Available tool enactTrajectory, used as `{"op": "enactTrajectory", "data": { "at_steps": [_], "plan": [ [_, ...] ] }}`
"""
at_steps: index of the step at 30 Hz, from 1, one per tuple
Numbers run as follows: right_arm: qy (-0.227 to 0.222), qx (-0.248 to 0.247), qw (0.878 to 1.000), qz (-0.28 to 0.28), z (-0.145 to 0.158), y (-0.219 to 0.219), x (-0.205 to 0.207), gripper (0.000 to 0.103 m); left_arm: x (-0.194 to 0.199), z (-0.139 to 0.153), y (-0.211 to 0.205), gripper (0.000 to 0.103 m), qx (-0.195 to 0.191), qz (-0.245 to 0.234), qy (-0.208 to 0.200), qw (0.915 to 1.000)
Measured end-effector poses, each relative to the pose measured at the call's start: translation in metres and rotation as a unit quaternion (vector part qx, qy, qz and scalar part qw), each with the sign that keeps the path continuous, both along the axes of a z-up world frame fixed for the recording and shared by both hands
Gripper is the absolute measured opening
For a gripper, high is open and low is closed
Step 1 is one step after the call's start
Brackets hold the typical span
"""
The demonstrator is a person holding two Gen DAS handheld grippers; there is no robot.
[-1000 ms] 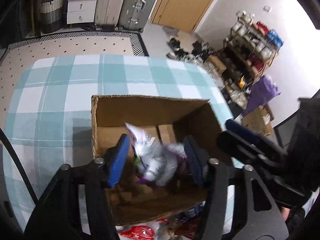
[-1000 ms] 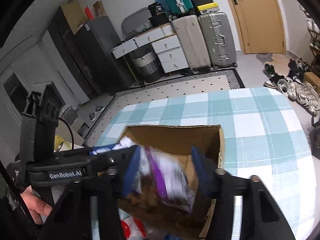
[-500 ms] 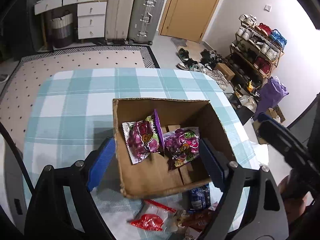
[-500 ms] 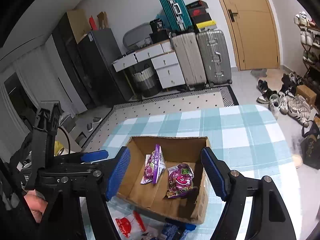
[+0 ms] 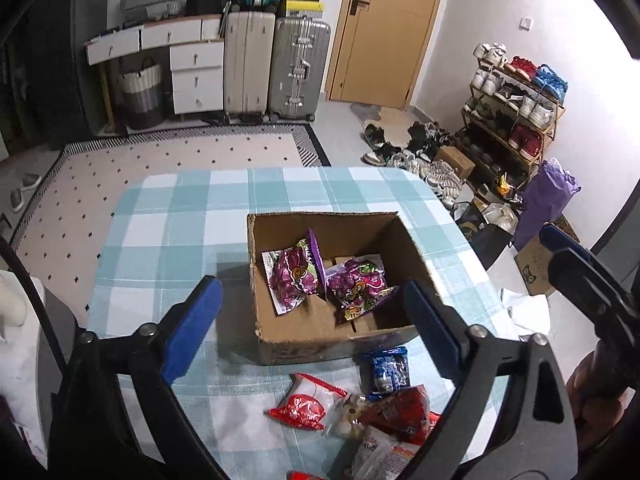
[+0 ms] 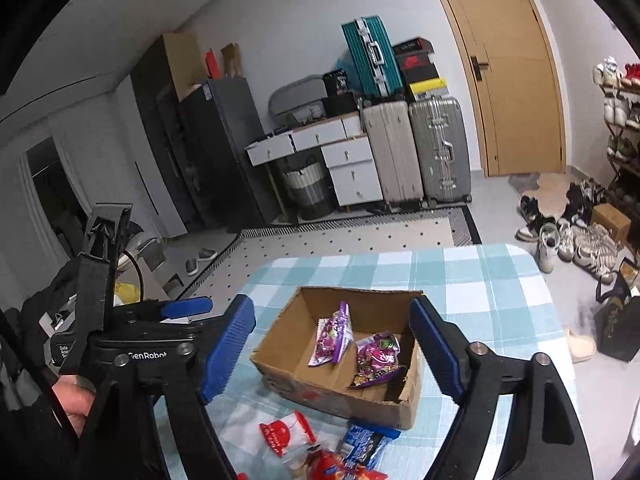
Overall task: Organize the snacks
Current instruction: 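Withdraw both grippers from the box back toward the snack pile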
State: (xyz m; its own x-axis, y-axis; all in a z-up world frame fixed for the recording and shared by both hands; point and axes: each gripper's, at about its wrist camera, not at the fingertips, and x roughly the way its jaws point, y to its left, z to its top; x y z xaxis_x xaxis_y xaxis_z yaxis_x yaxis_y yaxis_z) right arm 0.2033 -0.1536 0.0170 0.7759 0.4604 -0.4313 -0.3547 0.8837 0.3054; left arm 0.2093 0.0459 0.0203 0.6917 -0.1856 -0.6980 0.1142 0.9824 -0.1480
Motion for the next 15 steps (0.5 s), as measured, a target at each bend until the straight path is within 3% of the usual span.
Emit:
{"op": "enactTrajectory", "data": {
  "at_steps": [5,9,15],
  "plan": [
    [-0.024,0.0,1.0,0.001,0.016,0.001,-0.032,0.089,-0.034,0.019,-0.001,0.101,0.009,0.004,-0.028,0.9996],
    [-0.039,-0.002,0.999,0.0,0.024,0.003,-0.059,0.096,-0.061,0.033,0.0,0.102,0.006,0.007,-0.045,0.999],
    [-0.064,-0.007,0.998,0.007,0.034,0.004,-0.097,0.098,-0.097,0.04,0.002,0.102,0.016,0.018,-0.052,0.9983]
  ]
}}
